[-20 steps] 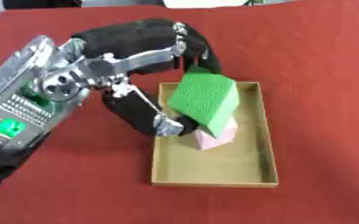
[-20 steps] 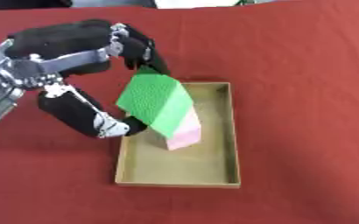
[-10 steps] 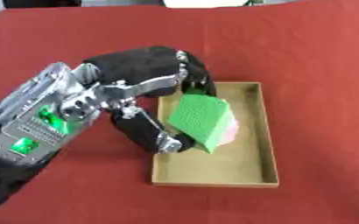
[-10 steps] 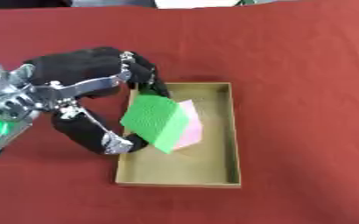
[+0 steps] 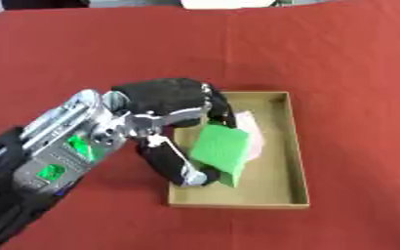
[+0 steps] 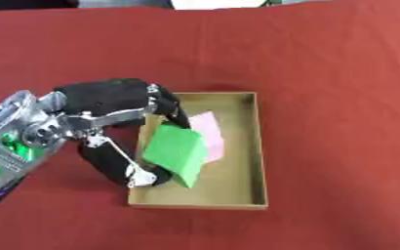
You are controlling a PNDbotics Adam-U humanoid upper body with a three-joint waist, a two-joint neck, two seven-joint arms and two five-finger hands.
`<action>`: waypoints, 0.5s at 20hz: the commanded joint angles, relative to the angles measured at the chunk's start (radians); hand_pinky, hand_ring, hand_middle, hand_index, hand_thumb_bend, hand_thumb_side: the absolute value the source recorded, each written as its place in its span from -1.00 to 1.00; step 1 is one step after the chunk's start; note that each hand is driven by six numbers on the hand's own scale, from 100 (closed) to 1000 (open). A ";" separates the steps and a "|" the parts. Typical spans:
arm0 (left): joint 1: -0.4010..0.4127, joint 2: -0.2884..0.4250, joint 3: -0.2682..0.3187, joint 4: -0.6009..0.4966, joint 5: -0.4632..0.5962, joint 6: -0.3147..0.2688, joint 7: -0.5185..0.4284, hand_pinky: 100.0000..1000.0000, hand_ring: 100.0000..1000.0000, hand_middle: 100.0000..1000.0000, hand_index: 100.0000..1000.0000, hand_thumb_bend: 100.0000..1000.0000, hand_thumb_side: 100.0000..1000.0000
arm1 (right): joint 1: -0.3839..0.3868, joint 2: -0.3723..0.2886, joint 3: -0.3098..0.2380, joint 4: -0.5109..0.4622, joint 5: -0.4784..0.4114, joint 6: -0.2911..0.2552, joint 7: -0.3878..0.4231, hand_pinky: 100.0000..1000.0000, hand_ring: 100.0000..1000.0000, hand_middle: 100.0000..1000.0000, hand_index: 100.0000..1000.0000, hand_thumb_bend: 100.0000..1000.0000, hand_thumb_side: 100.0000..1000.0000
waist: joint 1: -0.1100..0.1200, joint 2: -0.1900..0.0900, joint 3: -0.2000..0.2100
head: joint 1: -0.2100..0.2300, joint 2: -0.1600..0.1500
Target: Pick up objects on the table and place them in the box.
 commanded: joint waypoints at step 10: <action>0.003 0.027 0.040 -0.037 -0.088 -0.045 -0.040 0.60 0.66 0.39 0.69 0.44 -0.13 | 0.003 -0.016 -0.020 -0.019 0.004 0.002 -0.002 0.43 0.34 0.07 0.68 -1.00 0.96 | -0.004 -0.027 0.003 | 0.002 0.003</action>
